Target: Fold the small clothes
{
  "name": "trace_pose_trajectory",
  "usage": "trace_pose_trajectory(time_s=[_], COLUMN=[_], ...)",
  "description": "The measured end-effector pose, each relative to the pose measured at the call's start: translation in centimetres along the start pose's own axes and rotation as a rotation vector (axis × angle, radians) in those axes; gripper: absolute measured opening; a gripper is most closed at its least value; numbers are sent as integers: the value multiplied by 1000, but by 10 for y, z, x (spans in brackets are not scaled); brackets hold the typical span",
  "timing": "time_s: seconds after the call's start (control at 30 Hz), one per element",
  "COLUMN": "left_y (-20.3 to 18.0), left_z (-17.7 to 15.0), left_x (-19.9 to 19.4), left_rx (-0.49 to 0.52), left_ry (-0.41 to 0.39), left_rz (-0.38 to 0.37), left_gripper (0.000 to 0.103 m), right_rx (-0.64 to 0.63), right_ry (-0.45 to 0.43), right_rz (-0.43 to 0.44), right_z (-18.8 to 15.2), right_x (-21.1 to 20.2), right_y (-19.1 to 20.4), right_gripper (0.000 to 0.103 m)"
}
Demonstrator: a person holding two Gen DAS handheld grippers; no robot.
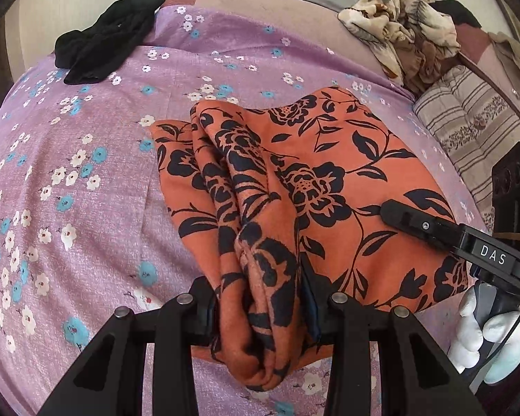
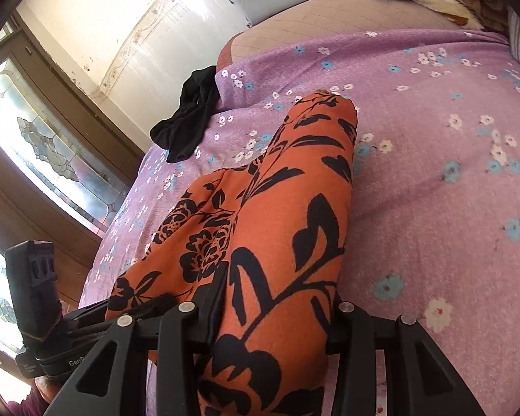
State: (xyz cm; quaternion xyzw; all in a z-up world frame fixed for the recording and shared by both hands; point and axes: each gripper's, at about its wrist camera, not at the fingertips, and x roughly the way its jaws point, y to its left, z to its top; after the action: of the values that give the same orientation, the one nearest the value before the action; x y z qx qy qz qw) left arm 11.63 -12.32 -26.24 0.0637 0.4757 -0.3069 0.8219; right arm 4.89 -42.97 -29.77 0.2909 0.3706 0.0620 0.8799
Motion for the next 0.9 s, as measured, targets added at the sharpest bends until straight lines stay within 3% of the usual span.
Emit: trace_pose_trajectory(time_s=[0.17,0.27,0.3,0.47,0.57,0.73,0.83,0.9], left_y=[4,-1,-3,-9,-8,2,8,11], left_z=[-4,-5,-7,-7,-2,9,11,12], left_x=[2,-4,-7,-24,-32,-31,-27,-23], left_rx=[-7,17,27,63,56,3,-4,-12], left_ry=[18,-5,-23,-99,-140,-148,-145,-135], left_rz=[19,63,95,177,212,233,266,280], left_gripper=[44,55,60,61,61,61,61,61], right_rx=[146,212,221,179,162,78,52,39], right_ry=[78,112,116,120,83,-65,-130,-129], right_rz=[29,32,38,-36,-76,-189,-126,-67], right_z=[-12,-11,-9,0,4,20,37,49], right_x=[14,19,19,11,-2,-32,-42,-37], right_y=[-28,-41,-43,-37,-36,-30,-24,-16], right_gripper=[43,54,55,61,61,61,61,59])
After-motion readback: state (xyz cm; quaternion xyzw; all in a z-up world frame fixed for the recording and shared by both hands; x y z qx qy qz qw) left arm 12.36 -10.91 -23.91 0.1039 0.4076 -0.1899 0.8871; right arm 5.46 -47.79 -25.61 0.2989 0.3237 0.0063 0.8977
